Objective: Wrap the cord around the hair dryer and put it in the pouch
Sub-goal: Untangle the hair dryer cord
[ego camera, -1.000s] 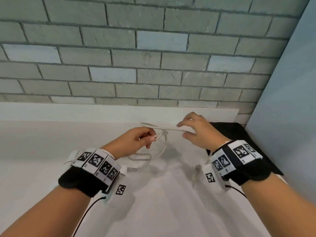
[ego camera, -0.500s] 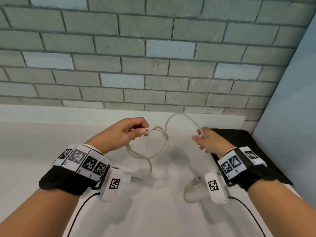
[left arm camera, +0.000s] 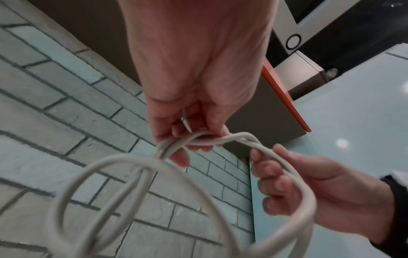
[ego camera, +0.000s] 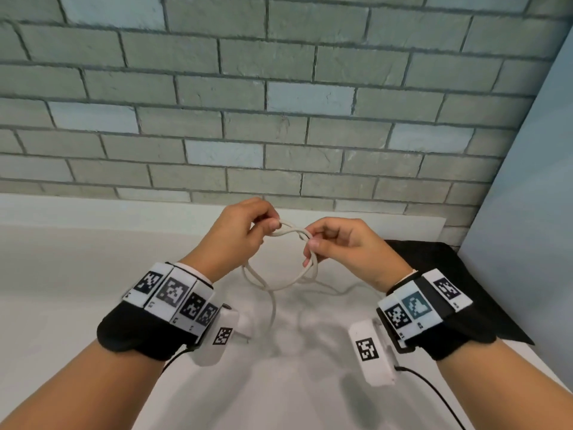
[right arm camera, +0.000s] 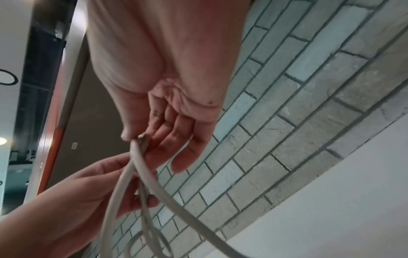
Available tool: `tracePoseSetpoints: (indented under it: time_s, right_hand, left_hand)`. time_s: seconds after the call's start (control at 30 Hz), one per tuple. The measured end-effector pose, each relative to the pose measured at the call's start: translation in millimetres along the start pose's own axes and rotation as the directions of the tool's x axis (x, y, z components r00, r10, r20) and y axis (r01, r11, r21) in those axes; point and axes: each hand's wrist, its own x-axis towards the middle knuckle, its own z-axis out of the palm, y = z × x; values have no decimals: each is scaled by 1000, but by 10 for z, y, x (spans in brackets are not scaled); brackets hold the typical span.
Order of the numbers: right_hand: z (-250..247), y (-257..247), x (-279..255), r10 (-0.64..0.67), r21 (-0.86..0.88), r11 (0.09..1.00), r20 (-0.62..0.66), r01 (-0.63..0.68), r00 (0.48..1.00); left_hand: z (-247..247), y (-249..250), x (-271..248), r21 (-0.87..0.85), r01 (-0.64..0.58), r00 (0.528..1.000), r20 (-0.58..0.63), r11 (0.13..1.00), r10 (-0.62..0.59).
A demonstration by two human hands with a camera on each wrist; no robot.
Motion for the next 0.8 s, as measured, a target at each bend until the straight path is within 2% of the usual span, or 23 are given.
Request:
tracePoseSetpoints:
  time_s: [0.07, 0.1, 0.13, 0.17, 0.23, 0.27, 0.3, 0.33, 0.37, 0.43, 0.5, 0.6, 0.63, 0.7, 0.8]
  right_hand:
    - [10, 49, 0, 12, 52, 999, -39, -10, 999]
    - [11, 73, -11, 23, 74, 997, -34, -21, 999]
    - [12, 104, -34, 39, 95, 995, -5, -38, 999]
    - [10, 138, -66, 58, 116, 991, 31, -62, 998]
    - [6, 223, -143, 91, 156, 982, 79, -102, 993]
    - [2, 269, -169, 106, 170, 978, 85, -119, 991]
    - [-5, 296, -183, 123, 177, 975, 81, -136, 989]
    - [-14, 311, -189, 146, 184, 970, 70, -157, 987]
    - [-21, 312, -191, 172, 182, 967, 55, -179, 984]
    - [-25, 290, -173, 196, 150, 968, 33, -199, 980]
    - [8, 265, -138, 186, 54, 981, -3, -185, 983]
    - [97, 246, -91, 147, -102, 983, -72, -154, 986]
    - [122, 220, -88, 152, -131, 979, -59, -159, 987]
    - [146, 178, -85, 227, -100, 970, 32, -223, 973]
    - [147, 154, -68, 354, 113, 925, 97, -363, 930]
  left_hand:
    - [73, 24, 4, -120, 167, 981, -80, 979, -177]
    - [80, 25, 22, -308, 268, 943, -108, 913, -313]
    - [50, 8, 51, -541, 343, 880, -99, 768, -464]
    - [-13, -34, 92, -740, 371, 807, -43, 561, -589]
    - [-168, -154, 135, -935, 314, 690, 107, 164, -716]
    - [-228, -216, 136, -962, 272, 650, 162, 28, -742]
    - [-267, -263, 125, -969, 239, 625, 197, -55, -756]
    - [-280, -299, 103, -971, 222, 611, 211, -90, -763]
    - [-271, -317, 75, -969, 231, 610, 211, -84, -764]
    - [-202, -326, 23, -952, 306, 621, 207, -10, -756]
    - [-138, -312, -21, -927, 368, 650, 208, 64, -731]
    - [-108, -218, -30, -906, 402, 767, 252, 135, -591]
    - [-111, -177, -27, -895, 413, 804, 270, 171, -530]
    - [-112, -110, -19, -862, 440, 851, 310, 252, -424]
    - [-83, 3, -2, -791, 465, 878, 357, 397, -318]
